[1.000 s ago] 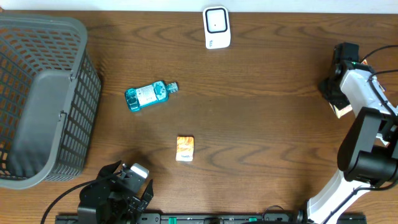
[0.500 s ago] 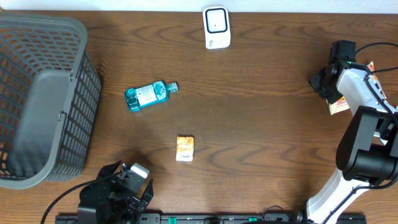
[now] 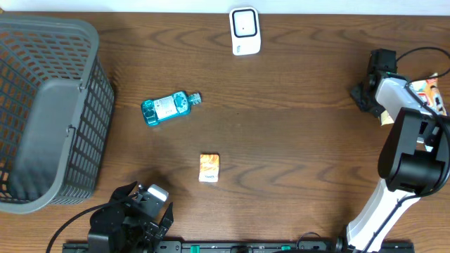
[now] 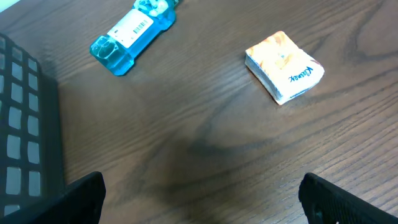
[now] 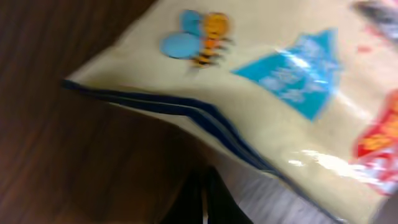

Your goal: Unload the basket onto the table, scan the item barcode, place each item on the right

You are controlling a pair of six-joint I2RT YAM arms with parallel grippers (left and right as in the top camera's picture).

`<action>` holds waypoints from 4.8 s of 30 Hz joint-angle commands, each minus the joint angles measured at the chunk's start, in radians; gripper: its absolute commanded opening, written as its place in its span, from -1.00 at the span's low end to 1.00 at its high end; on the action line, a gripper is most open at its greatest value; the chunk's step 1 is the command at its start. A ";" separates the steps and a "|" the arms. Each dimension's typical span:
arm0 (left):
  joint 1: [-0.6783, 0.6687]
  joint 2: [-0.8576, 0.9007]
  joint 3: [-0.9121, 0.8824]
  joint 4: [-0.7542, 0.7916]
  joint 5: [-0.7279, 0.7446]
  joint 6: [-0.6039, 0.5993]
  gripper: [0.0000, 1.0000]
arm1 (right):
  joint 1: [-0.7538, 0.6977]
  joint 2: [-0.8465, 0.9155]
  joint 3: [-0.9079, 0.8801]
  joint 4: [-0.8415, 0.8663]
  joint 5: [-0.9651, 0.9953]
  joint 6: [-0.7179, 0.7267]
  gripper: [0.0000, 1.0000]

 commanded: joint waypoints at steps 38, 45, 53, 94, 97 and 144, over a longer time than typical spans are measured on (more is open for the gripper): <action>0.004 0.000 -0.003 -0.011 -0.013 0.010 0.99 | 0.259 -0.098 0.047 -0.580 -1.134 -0.664 0.61; 0.004 0.000 -0.003 -0.011 -0.014 0.010 0.99 | 0.507 -0.098 0.047 -0.523 -1.088 -0.895 0.50; 0.004 0.000 -0.003 -0.011 -0.013 0.010 0.99 | 0.708 -0.095 0.047 -0.364 -0.836 -0.961 0.39; 0.004 0.000 -0.003 -0.011 -0.013 0.010 0.99 | 0.960 -0.092 -0.088 -0.086 -0.912 -1.304 -0.35; 0.004 0.000 -0.003 -0.011 -0.013 0.010 0.99 | 0.959 -0.092 -0.111 -0.050 -0.912 -1.294 -0.28; 0.004 0.000 -0.003 -0.011 -0.014 0.010 0.99 | 0.959 -0.092 -0.150 0.043 -0.897 -1.260 0.47</action>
